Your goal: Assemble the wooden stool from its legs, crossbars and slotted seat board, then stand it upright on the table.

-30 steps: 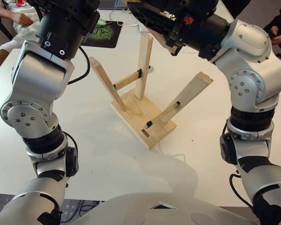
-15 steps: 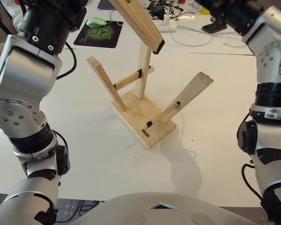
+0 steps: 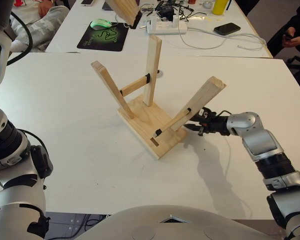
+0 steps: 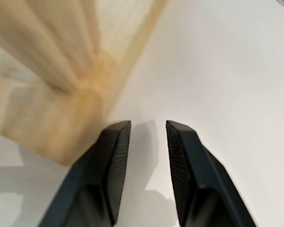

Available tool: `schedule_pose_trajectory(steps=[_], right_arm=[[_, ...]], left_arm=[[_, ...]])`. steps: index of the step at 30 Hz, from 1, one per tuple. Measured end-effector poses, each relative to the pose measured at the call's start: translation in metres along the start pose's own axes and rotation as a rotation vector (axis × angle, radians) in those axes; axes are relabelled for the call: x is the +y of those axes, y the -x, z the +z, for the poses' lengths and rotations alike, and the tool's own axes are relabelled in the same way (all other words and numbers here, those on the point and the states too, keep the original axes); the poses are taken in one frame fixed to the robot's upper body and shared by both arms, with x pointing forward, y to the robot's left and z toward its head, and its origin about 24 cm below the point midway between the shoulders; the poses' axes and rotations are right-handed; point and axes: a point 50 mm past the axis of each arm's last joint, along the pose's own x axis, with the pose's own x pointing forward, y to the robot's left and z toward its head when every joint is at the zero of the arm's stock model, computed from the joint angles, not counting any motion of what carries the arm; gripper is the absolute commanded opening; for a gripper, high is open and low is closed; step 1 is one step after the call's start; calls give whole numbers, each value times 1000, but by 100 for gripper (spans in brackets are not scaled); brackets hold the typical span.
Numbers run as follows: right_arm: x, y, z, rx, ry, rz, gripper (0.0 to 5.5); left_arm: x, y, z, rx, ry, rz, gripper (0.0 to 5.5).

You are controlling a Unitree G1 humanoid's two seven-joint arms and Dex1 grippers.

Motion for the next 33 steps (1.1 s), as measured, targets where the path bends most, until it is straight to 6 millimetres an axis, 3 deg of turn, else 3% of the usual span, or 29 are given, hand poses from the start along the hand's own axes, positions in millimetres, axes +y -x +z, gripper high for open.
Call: schedule_pose_trajectory(steps=[6, 16, 21, 24, 27, 30, 33], right_arm=[[41, 0, 17, -27, -23, 116, 138], [66, -23, 35, -124, -220, 195, 138], [41, -6, 34, -134, -241, 221, 202], [9, 22, 19, -98, -161, 204, 245], [-10, 50, 13, -99, -52, 281, 291], [-26, 56, 16, -144, -25, 273, 348], [-32, 55, 34, -275, -16, 282, 402]], left_arm=[[14, 18, -2, 7, -48, 66, 107], [19, 29, -6, 13, -55, 95, 107], [19, 29, -6, 11, -54, 100, 107], [18, 29, -7, 13, -56, 102, 107], [18, 29, -7, 13, -56, 104, 107], [17, 28, -8, 16, -56, 102, 107], [18, 27, -9, 26, -51, 99, 107]])
